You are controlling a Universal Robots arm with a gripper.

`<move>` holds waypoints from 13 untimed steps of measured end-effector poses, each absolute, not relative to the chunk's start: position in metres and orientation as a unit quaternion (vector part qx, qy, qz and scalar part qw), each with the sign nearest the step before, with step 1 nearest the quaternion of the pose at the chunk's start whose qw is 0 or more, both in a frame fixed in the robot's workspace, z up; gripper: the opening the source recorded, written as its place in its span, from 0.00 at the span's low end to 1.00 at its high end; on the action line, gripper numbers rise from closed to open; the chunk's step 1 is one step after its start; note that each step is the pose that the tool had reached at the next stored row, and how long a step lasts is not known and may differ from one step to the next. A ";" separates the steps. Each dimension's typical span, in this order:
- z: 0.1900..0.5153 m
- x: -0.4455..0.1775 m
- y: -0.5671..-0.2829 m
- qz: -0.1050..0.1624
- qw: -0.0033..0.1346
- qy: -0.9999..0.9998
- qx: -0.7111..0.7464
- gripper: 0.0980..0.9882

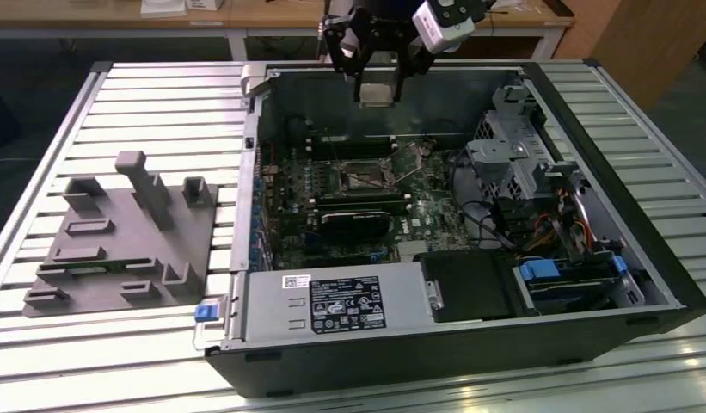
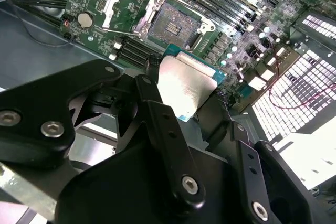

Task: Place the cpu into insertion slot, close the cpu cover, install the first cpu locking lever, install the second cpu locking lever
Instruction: 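Place the cpu into insertion slot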

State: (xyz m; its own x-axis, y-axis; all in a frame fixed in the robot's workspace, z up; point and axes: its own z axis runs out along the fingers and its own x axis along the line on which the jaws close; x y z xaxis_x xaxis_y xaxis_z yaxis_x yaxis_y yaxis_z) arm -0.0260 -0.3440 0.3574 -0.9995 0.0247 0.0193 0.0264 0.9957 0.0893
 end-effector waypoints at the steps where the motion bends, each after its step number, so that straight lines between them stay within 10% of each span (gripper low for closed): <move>1: 0.357 -0.026 -0.344 -0.045 0.009 -0.999 -0.013 0.50; 13: 0.353 -0.026 -0.344 -0.045 0.009 -0.999 -0.013 0.50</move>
